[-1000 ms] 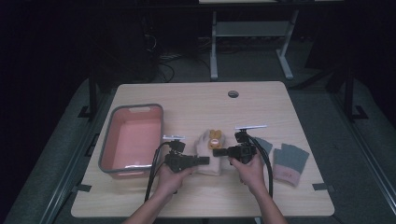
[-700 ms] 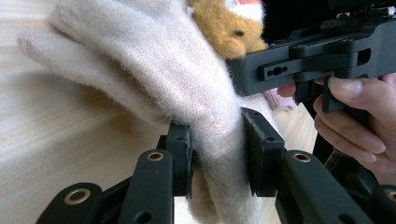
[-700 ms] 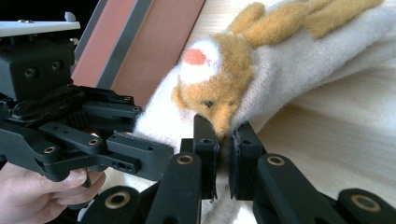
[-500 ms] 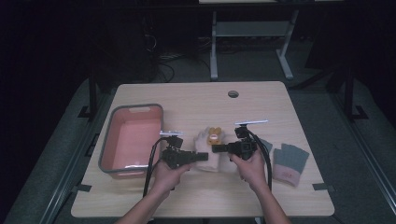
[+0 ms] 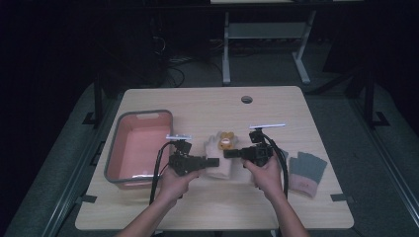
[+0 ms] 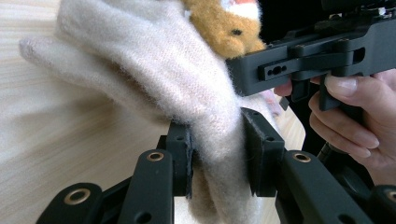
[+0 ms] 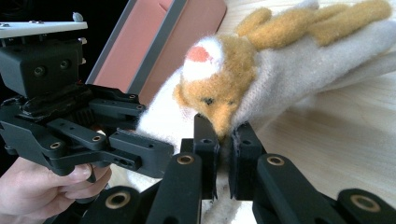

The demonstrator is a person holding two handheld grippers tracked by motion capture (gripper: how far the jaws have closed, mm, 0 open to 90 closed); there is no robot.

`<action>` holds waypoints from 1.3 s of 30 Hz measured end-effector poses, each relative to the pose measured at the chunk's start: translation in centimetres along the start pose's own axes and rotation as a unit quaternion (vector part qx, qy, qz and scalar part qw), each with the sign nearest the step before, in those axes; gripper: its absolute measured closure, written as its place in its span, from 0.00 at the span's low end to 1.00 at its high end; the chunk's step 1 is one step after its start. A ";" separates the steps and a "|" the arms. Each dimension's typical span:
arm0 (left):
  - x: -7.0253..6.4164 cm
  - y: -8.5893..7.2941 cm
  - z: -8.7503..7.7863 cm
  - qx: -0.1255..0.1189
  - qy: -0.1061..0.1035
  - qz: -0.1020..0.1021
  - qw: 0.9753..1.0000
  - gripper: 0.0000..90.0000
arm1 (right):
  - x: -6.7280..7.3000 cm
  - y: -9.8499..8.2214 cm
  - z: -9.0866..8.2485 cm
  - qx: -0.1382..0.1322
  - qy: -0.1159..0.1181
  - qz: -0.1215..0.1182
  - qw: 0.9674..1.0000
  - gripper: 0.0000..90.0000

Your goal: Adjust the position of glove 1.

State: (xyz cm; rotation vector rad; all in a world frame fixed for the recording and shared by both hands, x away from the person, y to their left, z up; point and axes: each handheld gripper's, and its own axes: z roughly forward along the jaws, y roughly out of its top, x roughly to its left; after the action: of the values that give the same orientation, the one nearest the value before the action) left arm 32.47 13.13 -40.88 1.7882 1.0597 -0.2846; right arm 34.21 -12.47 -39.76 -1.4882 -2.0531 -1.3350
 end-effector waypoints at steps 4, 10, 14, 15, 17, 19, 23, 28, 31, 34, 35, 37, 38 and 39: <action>-0.1 0.3 -0.2 -0.001 -0.003 0.000 1.000 0.74 | 0.2 0.2 -0.1 -0.001 0.001 -0.002 1.000 0.93; -0.2 1.0 -0.8 -0.007 -0.005 0.003 1.000 0.74 | 1.0 1.1 -0.3 0.003 -0.001 -0.010 1.000 0.93; -0.2 1.5 -1.3 -0.010 -0.003 0.003 1.000 0.74 | 1.4 1.8 -0.3 0.005 -0.001 -0.014 1.000 0.93; -0.1 1.6 -1.5 -0.010 -0.003 0.006 1.000 0.74 | 1.5 1.9 -0.2 0.004 0.000 -0.015 1.000 0.93; 0.0 1.8 -1.7 -0.012 -0.002 0.006 1.000 0.74 | 1.6 2.2 -0.1 0.005 0.001 -0.016 1.000 0.93; 0.1 1.8 -1.9 -0.015 -0.004 0.001 1.000 0.74 | 1.9 2.5 0.0 0.007 0.001 -0.017 1.000 0.93; 0.3 2.0 -2.6 -0.018 -0.002 0.003 1.000 0.74 | 2.5 3.0 0.3 0.011 -0.001 -0.025 1.000 0.93; 0.3 2.1 -3.2 -0.022 -0.003 0.003 1.000 0.74 | 2.9 3.4 0.5 0.014 0.004 -0.028 0.999 0.93; 0.5 2.2 -3.7 -0.027 -0.003 0.001 1.000 0.74 | 3.4 3.6 0.7 0.015 0.003 -0.030 0.999 0.93; 0.5 2.3 -4.2 -0.033 -0.003 0.000 0.999 0.74 | 3.8 4.0 0.9 0.016 0.004 -0.036 0.999 0.93; 0.5 2.4 -4.4 -0.033 -0.003 0.000 0.999 0.74 | 4.0 4.2 1.0 0.016 0.007 -0.039 0.999 0.93; 0.5 2.5 -4.7 -0.036 -0.002 0.001 0.999 0.74 | 4.2 4.3 1.1 0.017 0.007 -0.041 0.999 0.93; 0.6 2.5 -4.8 -0.036 -0.002 0.002 0.999 0.74 | 4.4 4.4 1.1 0.017 0.007 -0.043 0.999 0.93; 0.6 2.6 -5.0 -0.037 -0.001 0.002 0.999 0.74 | 4.6 4.6 1.3 0.018 0.007 -0.043 0.999 0.93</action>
State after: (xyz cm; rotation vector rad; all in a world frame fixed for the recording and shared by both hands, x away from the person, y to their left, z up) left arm 33.48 17.32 -37.27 1.7243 1.0525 -0.2418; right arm 36.51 -8.48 -35.02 -1.3847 -2.1433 -1.3279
